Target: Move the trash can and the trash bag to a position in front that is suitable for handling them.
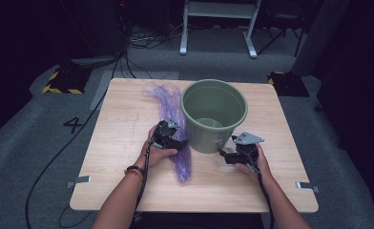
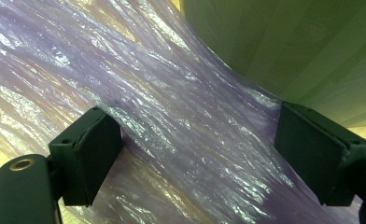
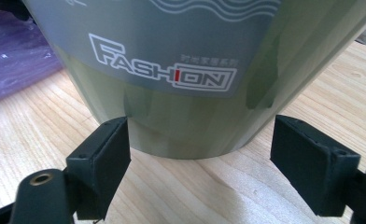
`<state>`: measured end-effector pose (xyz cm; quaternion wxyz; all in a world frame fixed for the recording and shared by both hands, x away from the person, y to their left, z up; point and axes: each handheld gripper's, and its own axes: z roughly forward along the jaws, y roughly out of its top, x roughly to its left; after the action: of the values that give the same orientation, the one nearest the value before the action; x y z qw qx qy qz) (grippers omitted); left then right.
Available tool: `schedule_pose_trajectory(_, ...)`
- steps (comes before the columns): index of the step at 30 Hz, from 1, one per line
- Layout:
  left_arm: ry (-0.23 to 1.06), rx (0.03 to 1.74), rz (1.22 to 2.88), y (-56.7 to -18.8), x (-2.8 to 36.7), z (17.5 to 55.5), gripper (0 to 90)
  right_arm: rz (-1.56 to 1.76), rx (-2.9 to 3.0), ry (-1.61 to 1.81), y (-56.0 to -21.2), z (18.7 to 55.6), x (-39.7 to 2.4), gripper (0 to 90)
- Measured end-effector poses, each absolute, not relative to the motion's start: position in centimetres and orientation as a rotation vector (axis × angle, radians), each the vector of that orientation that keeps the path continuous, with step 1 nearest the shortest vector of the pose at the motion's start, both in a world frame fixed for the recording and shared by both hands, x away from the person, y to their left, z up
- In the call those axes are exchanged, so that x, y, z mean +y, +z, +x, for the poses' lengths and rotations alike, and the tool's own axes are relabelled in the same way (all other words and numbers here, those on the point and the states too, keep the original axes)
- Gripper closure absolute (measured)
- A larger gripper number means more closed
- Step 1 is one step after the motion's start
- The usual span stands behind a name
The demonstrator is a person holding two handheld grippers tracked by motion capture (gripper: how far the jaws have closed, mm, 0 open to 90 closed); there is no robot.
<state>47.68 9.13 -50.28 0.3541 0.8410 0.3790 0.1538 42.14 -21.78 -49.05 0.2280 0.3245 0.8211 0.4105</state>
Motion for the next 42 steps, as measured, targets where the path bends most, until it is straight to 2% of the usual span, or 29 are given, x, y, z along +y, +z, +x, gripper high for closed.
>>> schedule_pose_trajectory(10,0.406,0.979,2.174,-50.3,9.2,47.7,15.3,0.901,2.264,1.138,-49.0,42.1,-21.9,20.8)
schedule_pose_trajectory(15,0.406,0.986,2.160,-50.2,9.7,47.5,22.3,0.898,2.268,1.132,-49.0,41.8,-22.4,20.7)
schedule_pose_trajectory(17,0.406,0.976,2.149,-50.2,10.3,47.2,30.5,0.905,2.278,1.121,-49.1,41.7,-22.8,20.7)
schedule_pose_trajectory(22,0.405,0.960,2.153,-50.1,10.9,46.7,37.4,0.891,2.295,1.079,-49.3,41.5,-23.1,20.6)
schedule_pose_trajectory(23,0.404,0.955,2.162,-50.0,11.1,46.6,42.9,0.891,2.303,1.043,-49.4,41.3,-23.3,20.6)
schedule_pose_trajectory(24,0.394,0.956,2.164,-50.0,11.2,46.4,42.9,0.891,2.303,1.043,-49.4,41.3,-23.3,20.6)
schedule_pose_trajectory(25,0.388,0.947,2.166,-49.9,11.5,46.1,52.8,0.884,2.311,1.005,-49.6,41.1,-23.4,20.7)
schedule_pose_trajectory(26,0.388,0.947,2.166,-49.9,11.5,46.1,57.0,0.884,2.311,1.005,-49.6,41.1,-23.4,20.7)
schedule_pose_trajectory(27,0.394,0.944,2.168,-49.8,11.7,45.9,57.0,0.882,2.320,0.990,-49.6,41.0,-23.5,20.7)
schedule_pose_trajectory(32,0.335,0.973,2.116,-50.0,12.9,45.4,77.8,0.911,2.327,0.995,-49.6,41.0,-24.0,20.9)
schedule_pose_trajectory(36,0.268,1.005,2.063,-50.2,13.7,45.4,85.7,0.920,2.329,0.993,-49.7,41.0,-24.0,20.9)
schedule_pose_trajectory(42,0.239,0.993,2.000,-49.8,14.1,45.3,88.8,0.936,2.344,1.002,-50.0,41.2,-24.2,21.1)
